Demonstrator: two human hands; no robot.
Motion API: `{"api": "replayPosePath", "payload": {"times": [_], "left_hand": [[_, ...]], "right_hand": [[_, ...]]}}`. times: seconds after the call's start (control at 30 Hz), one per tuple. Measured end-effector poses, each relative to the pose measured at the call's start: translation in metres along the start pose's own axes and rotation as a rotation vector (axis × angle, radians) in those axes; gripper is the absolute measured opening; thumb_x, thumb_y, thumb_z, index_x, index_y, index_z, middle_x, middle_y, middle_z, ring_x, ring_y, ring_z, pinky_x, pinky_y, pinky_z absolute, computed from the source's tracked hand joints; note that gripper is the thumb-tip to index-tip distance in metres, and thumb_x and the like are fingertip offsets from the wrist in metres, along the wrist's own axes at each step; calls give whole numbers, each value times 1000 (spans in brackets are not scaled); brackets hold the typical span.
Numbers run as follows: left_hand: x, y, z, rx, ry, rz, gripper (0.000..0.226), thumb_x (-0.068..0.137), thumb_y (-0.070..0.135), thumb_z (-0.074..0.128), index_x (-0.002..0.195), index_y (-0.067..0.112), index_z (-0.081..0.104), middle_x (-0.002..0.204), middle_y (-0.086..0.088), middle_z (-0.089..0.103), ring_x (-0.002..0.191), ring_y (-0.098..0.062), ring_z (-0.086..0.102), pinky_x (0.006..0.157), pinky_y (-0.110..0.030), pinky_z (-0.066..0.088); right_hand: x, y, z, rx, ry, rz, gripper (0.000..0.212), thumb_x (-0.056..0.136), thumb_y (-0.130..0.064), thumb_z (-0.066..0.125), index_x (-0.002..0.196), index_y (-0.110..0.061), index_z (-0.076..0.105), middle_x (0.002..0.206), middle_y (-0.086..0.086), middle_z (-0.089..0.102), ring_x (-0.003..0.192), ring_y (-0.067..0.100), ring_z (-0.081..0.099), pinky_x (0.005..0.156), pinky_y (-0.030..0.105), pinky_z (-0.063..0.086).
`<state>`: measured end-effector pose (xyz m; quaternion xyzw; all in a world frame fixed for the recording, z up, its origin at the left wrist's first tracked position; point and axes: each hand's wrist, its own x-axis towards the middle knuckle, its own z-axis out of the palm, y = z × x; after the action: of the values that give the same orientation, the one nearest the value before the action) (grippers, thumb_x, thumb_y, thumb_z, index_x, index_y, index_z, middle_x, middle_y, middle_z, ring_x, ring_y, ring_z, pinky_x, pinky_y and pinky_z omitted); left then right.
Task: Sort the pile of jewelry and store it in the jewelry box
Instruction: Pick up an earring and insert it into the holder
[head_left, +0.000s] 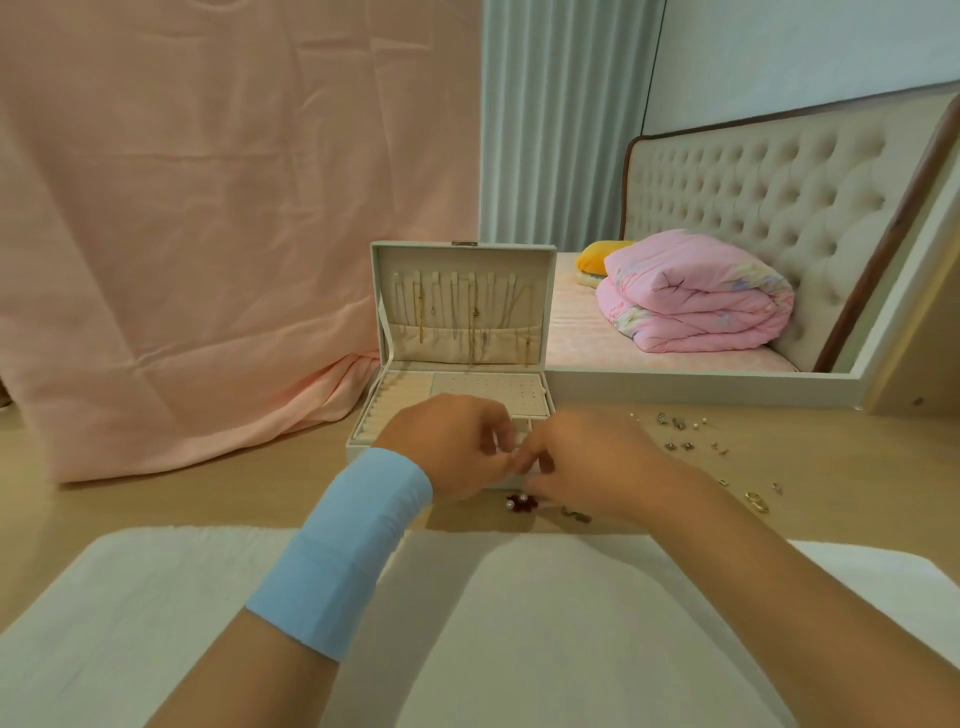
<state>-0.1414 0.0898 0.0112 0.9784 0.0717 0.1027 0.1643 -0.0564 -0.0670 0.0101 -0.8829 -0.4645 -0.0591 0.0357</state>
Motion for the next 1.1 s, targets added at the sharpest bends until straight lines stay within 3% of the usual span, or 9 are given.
{"api": "replayPosePath", "payload": {"times": [0.13, 0.33, 0.6, 0.73, 0.83, 0.9, 0.97, 1.1], "left_hand": [[-19, -4, 29, 154, -67, -34, 17, 90, 41, 57, 104, 42, 68, 106, 15, 69, 94, -13, 63, 77, -27, 49], [-22, 0, 59, 186, 16, 16, 29, 94, 46, 51, 119, 44, 66, 114, 10, 66, 105, -18, 60, 86, -34, 52], [-19, -4, 69, 55, 70, -18, 16, 91, 40, 62, 103, 37, 73, 103, 11, 64, 97, -13, 59, 78, -26, 47], [-22, -7, 70, -51, 86, -69, 12, 89, 42, 65, 97, 36, 71, 96, 14, 67, 86, -9, 58, 75, -25, 46], [-24, -12, 69, -191, 120, -61, 4, 88, 38, 68, 92, 36, 68, 90, 18, 66, 79, -4, 57, 79, -26, 50], [-26, -14, 67, -358, 134, -50, 13, 86, 28, 72, 91, 36, 64, 87, 18, 66, 71, -1, 56, 75, -20, 48], [-28, -14, 65, -544, 160, -46, 23, 83, 18, 75, 96, 33, 64, 87, 12, 68, 66, -6, 56, 74, -23, 52], [-32, -5, 55, -887, 192, -80, 20, 86, 6, 72, 96, 23, 72, 82, 0, 69, 60, -11, 60, 58, -22, 51]], "right_hand": [[-12, -4, 22, -51, 18, 16, 30, 96, -43, 61, 125, -40, 67, 113, -8, 71, 112, 18, 61, 78, 30, 41], [-17, -4, 43, -123, 17, -10, 22, 100, -32, 52, 113, -31, 70, 107, 1, 71, 106, 27, 64, 75, 32, 40], [-17, 8, 50, 31, 27, 5, 25, 100, -43, 52, 111, -36, 73, 105, -6, 73, 103, 22, 62, 79, 33, 48], [-18, 12, 48, 336, 61, 57, 17, 94, -36, 63, 101, -42, 78, 93, -14, 74, 88, 7, 64, 74, 27, 50], [-17, 12, 49, 581, 124, 99, 16, 90, -26, 71, 95, -37, 80, 86, -17, 74, 79, -2, 63, 76, 22, 50], [-16, 11, 51, 741, 177, 120, 16, 89, -19, 74, 92, -35, 78, 81, -12, 74, 73, -2, 64, 72, 20, 49], [-17, 7, 49, 957, 210, 124, 21, 89, -9, 74, 89, -30, 76, 78, -4, 74, 65, 0, 65, 62, 16, 47], [-18, 0, 38, 1188, 273, 115, 21, 92, -3, 70, 85, -22, 76, 79, 10, 73, 45, 3, 51, 44, 14, 39]]}}
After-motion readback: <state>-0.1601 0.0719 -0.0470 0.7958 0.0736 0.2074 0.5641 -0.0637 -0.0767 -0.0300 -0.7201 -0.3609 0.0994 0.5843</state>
